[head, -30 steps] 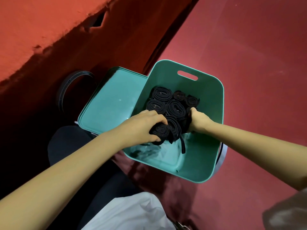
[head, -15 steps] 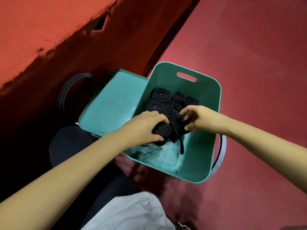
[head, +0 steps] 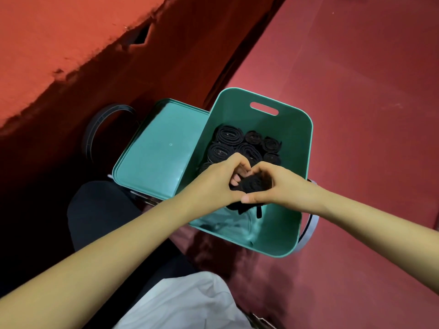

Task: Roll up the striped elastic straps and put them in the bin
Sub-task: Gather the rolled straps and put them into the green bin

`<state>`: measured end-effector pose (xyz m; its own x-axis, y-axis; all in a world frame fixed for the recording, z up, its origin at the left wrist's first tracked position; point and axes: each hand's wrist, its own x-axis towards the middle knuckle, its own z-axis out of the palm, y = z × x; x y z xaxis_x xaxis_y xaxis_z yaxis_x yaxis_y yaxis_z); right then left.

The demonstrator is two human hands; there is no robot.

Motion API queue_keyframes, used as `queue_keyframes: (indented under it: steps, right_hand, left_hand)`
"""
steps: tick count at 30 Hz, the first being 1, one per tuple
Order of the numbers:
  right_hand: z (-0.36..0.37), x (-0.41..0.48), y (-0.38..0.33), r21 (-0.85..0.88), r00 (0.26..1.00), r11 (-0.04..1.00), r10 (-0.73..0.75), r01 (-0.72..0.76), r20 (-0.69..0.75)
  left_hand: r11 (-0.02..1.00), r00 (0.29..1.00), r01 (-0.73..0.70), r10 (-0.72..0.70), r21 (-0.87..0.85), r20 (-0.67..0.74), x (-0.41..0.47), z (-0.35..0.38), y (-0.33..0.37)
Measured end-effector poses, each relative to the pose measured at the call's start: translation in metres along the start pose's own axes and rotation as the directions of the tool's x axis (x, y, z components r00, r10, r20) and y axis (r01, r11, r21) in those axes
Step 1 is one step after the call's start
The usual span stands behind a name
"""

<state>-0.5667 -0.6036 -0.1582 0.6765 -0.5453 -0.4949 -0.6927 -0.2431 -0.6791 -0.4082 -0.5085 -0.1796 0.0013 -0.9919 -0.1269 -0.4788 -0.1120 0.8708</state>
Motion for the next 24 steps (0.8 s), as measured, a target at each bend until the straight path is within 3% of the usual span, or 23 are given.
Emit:
queue_keyframes:
  steps: [3, 5, 6, 8, 10, 12, 19, 24]
  right_hand:
    - [0.003, 0.002, 0.002, 0.030, 1.000, 0.999, -0.011, 0.011, 0.014]
    - [0.003, 0.004, 0.001, -0.056, 1.000, 0.998, -0.023, 0.024, 0.012]
    - [0.003, 0.006, 0.000, -0.110, 1.000, 0.994, -0.026, 0.027, 0.005]
    - [0.006, 0.009, -0.003, -0.195, 1.000, 0.980, -0.026, 0.027, 0.010]
    - [0.012, 0.015, -0.007, -0.251, 0.999, 0.967, -0.022, 0.033, 0.045]
    - [0.020, 0.022, -0.012, -0.283, 0.996, 0.958, -0.026, 0.048, 0.080]
    - [0.064, 0.050, -0.022, -0.346, 0.986, 0.928, -0.096, 0.139, 0.138]
    - [0.091, 0.071, -0.021, -0.368, 0.992, 0.923, -0.080, 0.110, 0.097]
  left_hand:
    - [1.000, 0.999, 0.003, -0.004, 0.012, 0.038, 0.001, 0.001, 0.000]
    - [0.991, 0.997, -0.032, 0.023, 0.131, 0.074, 0.001, -0.009, -0.005]
    - [0.959, 0.995, -0.088, 0.074, 0.270, 0.063, 0.000, -0.016, -0.009]
    - [0.792, 0.972, -0.190, 0.235, 0.580, -0.004, -0.006, -0.032, -0.020]
    - [0.707, 0.954, -0.161, 0.290, 0.689, -0.074, -0.017, -0.049, -0.032]
    - [0.735, 0.968, -0.102, 0.230, 0.671, -0.105, -0.029, -0.061, -0.044]
    - [0.896, 0.999, -0.019, 0.030, 0.444, -0.017, -0.056, -0.070, -0.064]
    - [0.929, 0.998, 0.014, -0.038, 0.369, 0.058, -0.070, -0.071, -0.067]
